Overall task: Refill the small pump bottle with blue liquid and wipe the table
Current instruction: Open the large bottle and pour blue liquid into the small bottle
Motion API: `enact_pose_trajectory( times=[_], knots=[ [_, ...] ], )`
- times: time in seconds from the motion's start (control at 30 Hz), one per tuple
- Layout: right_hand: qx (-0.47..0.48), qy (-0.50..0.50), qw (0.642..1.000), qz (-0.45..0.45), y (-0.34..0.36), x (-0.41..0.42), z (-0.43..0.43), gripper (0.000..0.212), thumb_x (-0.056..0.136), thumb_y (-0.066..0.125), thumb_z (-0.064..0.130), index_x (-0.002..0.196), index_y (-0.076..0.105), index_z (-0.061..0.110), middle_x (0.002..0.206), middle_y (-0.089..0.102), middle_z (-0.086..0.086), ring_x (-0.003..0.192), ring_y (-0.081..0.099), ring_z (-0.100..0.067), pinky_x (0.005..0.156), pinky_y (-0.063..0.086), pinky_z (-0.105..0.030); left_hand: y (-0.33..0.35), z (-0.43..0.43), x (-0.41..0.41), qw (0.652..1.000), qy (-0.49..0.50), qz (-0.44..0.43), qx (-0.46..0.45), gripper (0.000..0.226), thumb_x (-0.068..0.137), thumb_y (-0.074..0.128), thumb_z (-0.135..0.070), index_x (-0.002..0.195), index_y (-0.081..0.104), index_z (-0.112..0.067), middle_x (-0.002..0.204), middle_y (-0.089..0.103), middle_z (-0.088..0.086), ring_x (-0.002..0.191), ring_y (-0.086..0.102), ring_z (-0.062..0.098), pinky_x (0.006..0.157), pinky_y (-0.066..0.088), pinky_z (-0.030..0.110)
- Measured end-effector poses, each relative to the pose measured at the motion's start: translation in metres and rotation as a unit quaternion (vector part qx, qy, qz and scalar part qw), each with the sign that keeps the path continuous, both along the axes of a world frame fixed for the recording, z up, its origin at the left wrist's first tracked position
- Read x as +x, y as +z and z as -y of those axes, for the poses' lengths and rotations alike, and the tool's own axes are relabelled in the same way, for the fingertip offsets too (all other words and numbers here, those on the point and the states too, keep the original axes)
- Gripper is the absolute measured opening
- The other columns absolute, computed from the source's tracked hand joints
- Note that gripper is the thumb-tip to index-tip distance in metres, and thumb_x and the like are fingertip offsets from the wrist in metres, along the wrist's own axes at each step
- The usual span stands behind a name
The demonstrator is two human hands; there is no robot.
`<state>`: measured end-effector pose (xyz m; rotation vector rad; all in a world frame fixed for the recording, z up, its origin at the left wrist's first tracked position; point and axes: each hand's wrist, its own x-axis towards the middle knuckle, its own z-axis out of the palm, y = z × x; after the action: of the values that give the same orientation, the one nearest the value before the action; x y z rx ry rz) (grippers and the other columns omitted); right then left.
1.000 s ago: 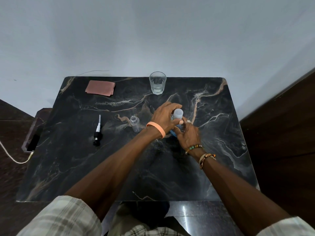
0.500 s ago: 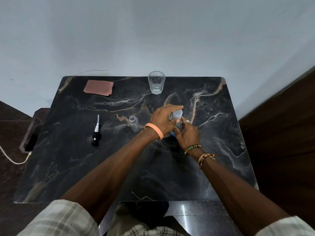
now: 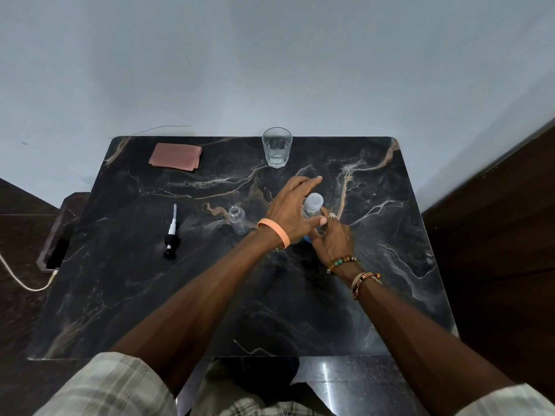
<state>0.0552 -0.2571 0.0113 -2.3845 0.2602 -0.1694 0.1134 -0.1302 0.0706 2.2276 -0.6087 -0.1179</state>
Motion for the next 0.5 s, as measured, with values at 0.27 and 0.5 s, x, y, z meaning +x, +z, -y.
enact_pose_trajectory(
  times=[0.27, 0.5],
  knots=[
    [-0.004, 0.005, 1.000, -0.010, 0.0007, 0.0002, 0.0001, 0.046, 0.091, 0.060, 0.032, 0.133, 0.050, 0.016, 0.110, 0.068, -0.006, 0.094, 0.066, -0.024, 0.081, 0.054, -0.037, -0.0012, -0.0020, -0.0013, 1.000, 0.008, -0.007, -0.009, 0.070, 0.070, 0.080, -0.020, 0.134, 0.051, -0.018, 0.127, 0.057, 0.002, 0.114, 0.055, 0.016, 0.102, 0.045, 0.034],
    [-0.015, -0.001, 0.999, -0.029, -0.0001, 0.0009, -0.0003, 0.049, 0.091, 0.061, 0.037, 0.134, 0.049, 0.017, 0.105, 0.068, -0.006, 0.090, 0.065, -0.023, 0.080, 0.054, -0.038, -0.0026, -0.0028, -0.0016, 1.000, 0.004, -0.021, -0.003, 0.057, 0.077, 0.073, -0.010, 0.131, 0.055, -0.017, 0.130, 0.060, 0.002, 0.119, 0.055, 0.017, 0.102, 0.045, 0.038]
  ],
)
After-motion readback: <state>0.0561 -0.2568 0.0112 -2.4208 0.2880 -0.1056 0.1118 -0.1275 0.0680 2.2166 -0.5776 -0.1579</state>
